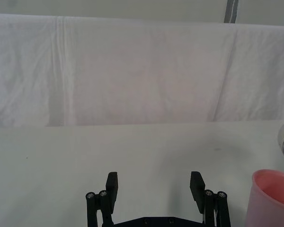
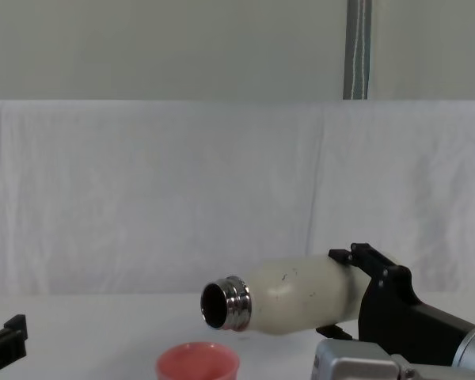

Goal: Grasp the thermos with one hand and pour water into the cup lid.

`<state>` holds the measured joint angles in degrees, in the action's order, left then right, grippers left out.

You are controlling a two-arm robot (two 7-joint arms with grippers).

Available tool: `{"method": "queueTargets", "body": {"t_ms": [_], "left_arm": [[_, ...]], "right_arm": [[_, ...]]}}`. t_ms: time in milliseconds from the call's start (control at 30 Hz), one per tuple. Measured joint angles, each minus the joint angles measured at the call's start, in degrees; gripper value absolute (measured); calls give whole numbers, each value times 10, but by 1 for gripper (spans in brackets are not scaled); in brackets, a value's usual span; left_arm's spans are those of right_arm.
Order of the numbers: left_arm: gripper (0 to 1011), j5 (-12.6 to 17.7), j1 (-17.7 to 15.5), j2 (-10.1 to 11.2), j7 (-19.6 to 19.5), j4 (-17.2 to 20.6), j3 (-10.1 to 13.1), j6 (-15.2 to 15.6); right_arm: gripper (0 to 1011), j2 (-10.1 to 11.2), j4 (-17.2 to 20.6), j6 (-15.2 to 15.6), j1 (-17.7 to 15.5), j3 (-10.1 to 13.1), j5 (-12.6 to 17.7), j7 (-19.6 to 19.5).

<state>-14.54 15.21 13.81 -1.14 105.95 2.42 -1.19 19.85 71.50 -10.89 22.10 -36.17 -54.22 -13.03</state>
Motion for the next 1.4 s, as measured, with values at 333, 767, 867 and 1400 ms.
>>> {"method": "queueTargets", "body": {"t_ms": [333,767,867,1400], "left_arm": [[1001,0,0,0,0,0,0,0],[1001,0,0,0,0,0,0,0],[1001,0,0,0,0,0,0,0],[1001,0,0,0,0,0,0,0]], "right_arm": [[944,3,-3,5,4,-6,-8,-8],[944,6,-5,10,7,-9,-13,-15],[944,6,-7,10,9,-9,-14,-17],[944,7,-12,11,13,-9,-15,-20]]}}
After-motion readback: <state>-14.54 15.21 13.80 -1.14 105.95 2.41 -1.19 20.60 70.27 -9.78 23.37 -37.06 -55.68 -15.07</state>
